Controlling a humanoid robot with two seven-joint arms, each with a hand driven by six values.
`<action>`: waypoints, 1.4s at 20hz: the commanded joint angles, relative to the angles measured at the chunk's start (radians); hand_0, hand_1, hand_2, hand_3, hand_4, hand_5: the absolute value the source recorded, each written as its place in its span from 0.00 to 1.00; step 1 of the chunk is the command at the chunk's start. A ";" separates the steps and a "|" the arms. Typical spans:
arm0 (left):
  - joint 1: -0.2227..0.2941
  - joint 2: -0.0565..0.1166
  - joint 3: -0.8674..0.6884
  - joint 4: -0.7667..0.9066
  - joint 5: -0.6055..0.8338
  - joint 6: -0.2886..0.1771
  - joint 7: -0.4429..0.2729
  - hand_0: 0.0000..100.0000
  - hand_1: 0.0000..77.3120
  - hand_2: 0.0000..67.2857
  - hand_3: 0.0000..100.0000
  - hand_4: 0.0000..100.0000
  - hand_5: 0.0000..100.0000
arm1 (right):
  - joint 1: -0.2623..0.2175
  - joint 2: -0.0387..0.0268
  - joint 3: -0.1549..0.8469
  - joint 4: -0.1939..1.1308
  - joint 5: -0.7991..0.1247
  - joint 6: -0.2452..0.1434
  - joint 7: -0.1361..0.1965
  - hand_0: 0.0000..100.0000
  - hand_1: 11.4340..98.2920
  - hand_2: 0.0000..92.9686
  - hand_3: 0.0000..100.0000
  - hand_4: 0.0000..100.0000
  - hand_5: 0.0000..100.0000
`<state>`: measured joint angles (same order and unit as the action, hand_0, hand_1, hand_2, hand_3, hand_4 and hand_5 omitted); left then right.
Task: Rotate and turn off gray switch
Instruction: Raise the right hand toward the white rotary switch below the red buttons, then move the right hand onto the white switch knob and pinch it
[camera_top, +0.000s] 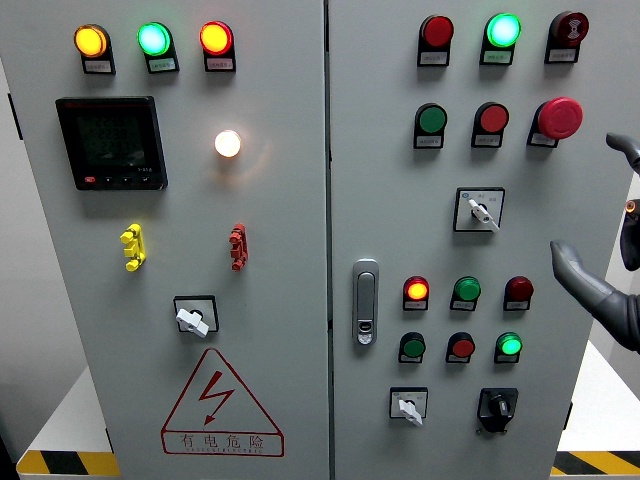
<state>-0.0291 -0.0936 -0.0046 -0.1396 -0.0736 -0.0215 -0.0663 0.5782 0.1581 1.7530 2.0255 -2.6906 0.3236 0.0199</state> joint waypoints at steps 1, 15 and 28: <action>0.000 0.000 0.000 0.000 0.000 0.000 0.000 0.00 0.00 0.19 0.18 0.09 0.12 | 0.000 -0.0001 -0.001 -0.002 0.000 0.000 0.000 0.35 0.45 0.09 0.99 0.92 1.00; 0.000 0.000 0.000 0.000 0.000 0.000 -0.001 0.00 0.00 0.19 0.18 0.10 0.12 | 0.037 0.0015 0.000 -0.045 0.000 -0.006 -0.008 0.32 0.35 0.21 0.97 0.91 1.00; 0.000 0.000 0.000 0.000 0.000 0.000 -0.001 0.00 0.00 0.19 0.18 0.10 0.12 | 0.092 0.0030 -0.007 -0.117 0.005 -0.008 -0.080 0.00 0.33 0.50 0.96 0.89 1.00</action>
<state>-0.0291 -0.0936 -0.0046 -0.1396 -0.0736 -0.0215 -0.0664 0.6668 0.1611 1.7490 1.9180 -2.6864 0.3160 -0.0491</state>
